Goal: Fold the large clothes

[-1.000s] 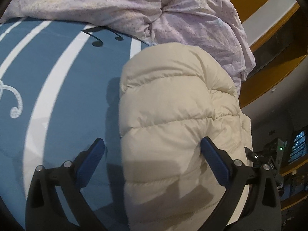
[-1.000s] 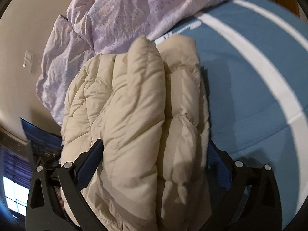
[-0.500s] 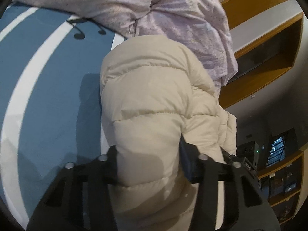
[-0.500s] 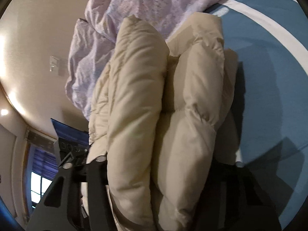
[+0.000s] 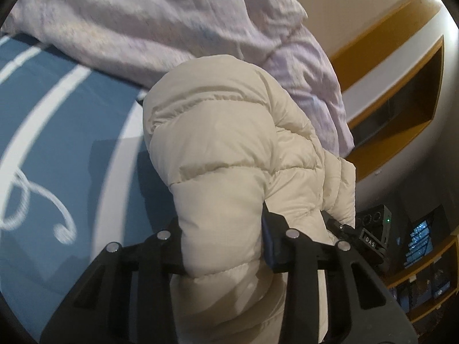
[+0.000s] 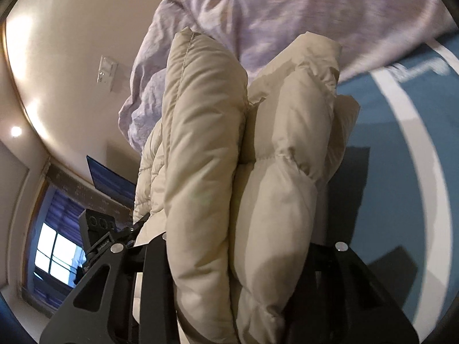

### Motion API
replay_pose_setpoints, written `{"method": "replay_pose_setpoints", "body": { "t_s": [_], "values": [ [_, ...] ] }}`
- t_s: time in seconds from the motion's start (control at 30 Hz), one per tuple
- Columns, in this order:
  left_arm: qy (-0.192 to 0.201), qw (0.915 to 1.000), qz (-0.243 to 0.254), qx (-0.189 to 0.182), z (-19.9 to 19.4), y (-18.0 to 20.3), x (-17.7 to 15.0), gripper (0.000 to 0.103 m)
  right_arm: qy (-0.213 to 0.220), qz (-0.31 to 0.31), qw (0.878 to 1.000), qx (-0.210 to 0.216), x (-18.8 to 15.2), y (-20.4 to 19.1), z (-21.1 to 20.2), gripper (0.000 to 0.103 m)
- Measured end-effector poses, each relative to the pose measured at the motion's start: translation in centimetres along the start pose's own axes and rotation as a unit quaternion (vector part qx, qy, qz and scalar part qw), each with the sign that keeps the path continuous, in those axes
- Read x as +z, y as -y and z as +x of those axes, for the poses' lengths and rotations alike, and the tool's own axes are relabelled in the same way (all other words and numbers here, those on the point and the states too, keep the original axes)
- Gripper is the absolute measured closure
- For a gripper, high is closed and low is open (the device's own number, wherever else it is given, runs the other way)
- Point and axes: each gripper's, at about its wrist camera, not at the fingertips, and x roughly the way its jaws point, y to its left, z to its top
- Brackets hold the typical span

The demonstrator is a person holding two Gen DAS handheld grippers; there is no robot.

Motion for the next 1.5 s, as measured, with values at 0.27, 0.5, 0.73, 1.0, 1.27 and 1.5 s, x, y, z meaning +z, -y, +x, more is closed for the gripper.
{"method": "replay_pose_setpoints", "body": {
  "t_s": [0.27,0.5,0.73,1.0,1.27,1.5],
  "values": [
    [0.014,0.9977,0.026,0.062,0.9,-2.5,3.1,0.065,-0.011,-0.031,0.998,-0.047,1.4,0.1,5.0,0.069],
    [0.012,0.9934,0.044,0.105,2.4,-4.1,3.1,0.055,-0.009,-0.042,0.993,-0.114,1.1,0.9,5.4,0.041],
    [0.046,0.9762,0.078,0.197,0.3,-2.6,2.9,0.033,0.056,-0.081,0.974,-0.202,0.4,-1.9,1.2,0.032],
    [0.080,0.9574,0.128,0.246,-1.1,0.5,2.5,0.025,0.087,-0.184,0.948,-0.243,-1.2,-8.4,2.4,0.032],
    [0.093,0.9329,0.200,0.285,-0.1,4.4,1.5,0.016,0.075,-0.256,0.927,-0.265,-2.9,-11.0,5.8,0.033],
    [0.085,0.9240,0.220,0.301,1.4,4.7,0.8,0.015,0.081,-0.259,0.922,-0.275,-3.5,-10.5,6.1,0.033]
  ]
}}
